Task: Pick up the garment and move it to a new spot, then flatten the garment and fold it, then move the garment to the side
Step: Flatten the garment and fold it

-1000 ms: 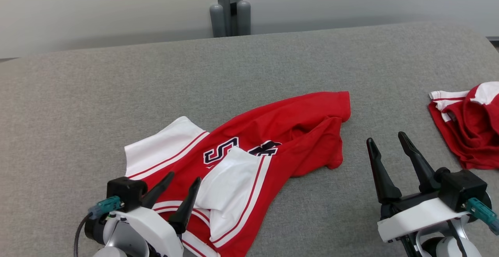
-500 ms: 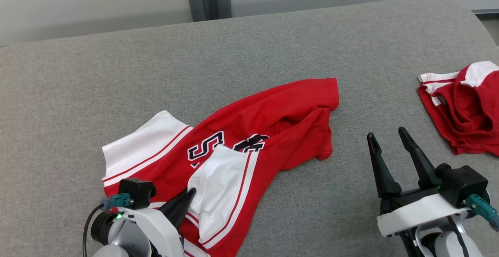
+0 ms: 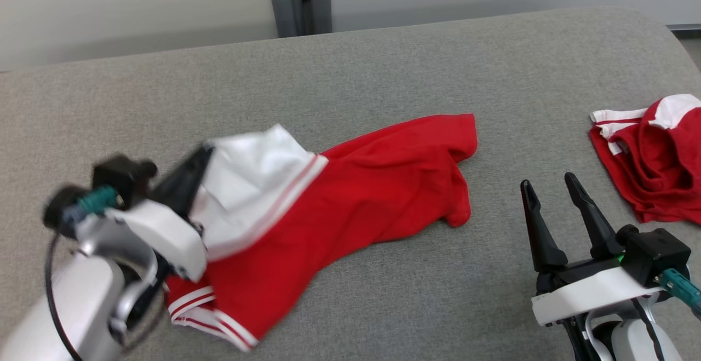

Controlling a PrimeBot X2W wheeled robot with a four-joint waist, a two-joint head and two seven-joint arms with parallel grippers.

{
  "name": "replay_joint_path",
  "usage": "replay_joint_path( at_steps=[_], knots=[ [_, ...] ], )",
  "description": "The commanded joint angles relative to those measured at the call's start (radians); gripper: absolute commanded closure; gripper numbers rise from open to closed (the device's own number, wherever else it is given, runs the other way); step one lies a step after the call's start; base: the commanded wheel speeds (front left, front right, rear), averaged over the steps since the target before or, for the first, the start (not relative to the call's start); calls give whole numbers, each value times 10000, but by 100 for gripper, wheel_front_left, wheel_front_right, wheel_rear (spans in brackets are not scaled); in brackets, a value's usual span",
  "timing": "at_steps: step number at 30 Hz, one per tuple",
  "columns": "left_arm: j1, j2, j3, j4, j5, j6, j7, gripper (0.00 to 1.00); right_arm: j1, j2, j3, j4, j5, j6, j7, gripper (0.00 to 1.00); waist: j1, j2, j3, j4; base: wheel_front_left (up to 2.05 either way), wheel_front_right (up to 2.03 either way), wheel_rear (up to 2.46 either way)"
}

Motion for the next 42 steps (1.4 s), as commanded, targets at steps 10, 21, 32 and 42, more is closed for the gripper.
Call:
replay_joint_path(
  at_steps=[10, 21, 32, 42],
  knots=[
    [-3734, 820, 646, 1555, 1081, -327, -579, 100, -274, -53, 239, 434, 373, -3, -368, 0, 0, -1, -255, -680, 0, 0, 0],
    [-2343, 741, 702, 928, 1657, 602, -2714, 100, -23, -53, -130, 343, 390, -3, -424, 0, 0, -1, -125, -320, 0, 0, 0],
    [2211, -717, 771, 709, 1006, 1491, -3583, 100, -24, -56, -274, -31, -10, -3, 48, 0, 0, -1, -37, 525, 0, 0, 0],
    [2852, -1882, 1710, 1564, 1070, 561, -3593, 0, 163, -54, -299, -272, -25, -3, 301, 0, 0, -1, -74, 904, 0, 0, 0]
  ],
)
